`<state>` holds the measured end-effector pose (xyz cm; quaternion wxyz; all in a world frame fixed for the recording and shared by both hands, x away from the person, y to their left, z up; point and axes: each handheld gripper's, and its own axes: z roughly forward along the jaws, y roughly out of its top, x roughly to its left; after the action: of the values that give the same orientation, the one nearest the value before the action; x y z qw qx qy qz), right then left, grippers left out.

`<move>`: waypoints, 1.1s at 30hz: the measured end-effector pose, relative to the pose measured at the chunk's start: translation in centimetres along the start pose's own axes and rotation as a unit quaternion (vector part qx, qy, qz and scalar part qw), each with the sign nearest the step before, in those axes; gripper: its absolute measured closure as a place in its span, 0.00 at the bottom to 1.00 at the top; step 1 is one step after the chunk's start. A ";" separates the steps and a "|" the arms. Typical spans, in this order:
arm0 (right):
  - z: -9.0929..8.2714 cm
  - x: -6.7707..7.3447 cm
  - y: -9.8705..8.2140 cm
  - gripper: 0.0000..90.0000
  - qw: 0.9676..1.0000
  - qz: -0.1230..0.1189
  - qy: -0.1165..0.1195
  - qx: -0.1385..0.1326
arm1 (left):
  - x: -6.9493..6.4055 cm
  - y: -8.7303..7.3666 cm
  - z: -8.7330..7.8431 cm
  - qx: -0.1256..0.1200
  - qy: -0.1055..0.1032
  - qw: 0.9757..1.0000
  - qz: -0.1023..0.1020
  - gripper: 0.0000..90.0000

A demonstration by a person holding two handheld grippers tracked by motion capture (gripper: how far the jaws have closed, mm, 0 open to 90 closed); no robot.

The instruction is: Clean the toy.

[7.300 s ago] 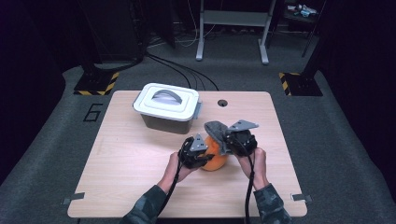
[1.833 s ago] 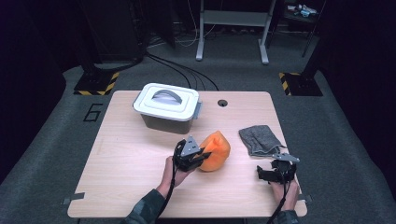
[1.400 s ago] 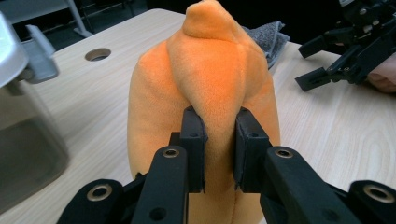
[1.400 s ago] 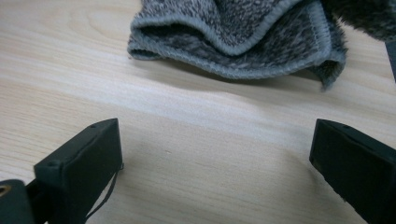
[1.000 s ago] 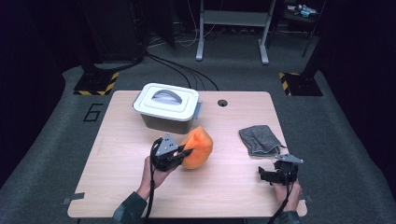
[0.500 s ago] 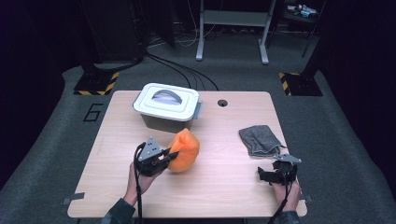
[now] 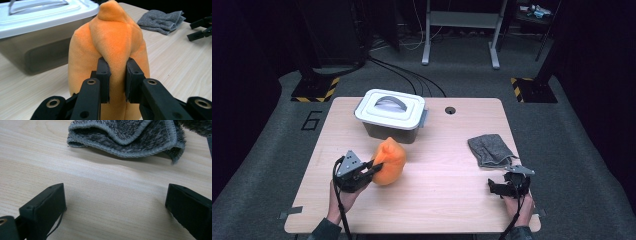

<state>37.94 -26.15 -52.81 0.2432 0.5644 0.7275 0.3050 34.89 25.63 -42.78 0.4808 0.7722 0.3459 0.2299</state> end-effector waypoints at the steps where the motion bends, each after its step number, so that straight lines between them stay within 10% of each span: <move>1: 0.0 0.0 0.0 0.03 1.000 0.000 -0.001 0.000 | 0.3 -0.2 -0.3 -0.001 0.005 1.000 -0.002 0.85; 18: 0.0 0.0 0.0 0.03 1.000 -0.001 -0.002 0.000 | 4.5 -2.3 -4.9 0.006 0.087 0.996 -0.035 0.85; 33: 0.0 0.1 0.0 0.03 1.000 0.005 -0.001 0.001 | 8.1 -3.8 -8.2 0.039 0.165 0.984 -0.061 0.85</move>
<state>37.96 -26.03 -52.82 0.2422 0.5684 0.7246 0.3052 33.39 37.63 -42.46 0.3999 0.7193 0.4759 0.3102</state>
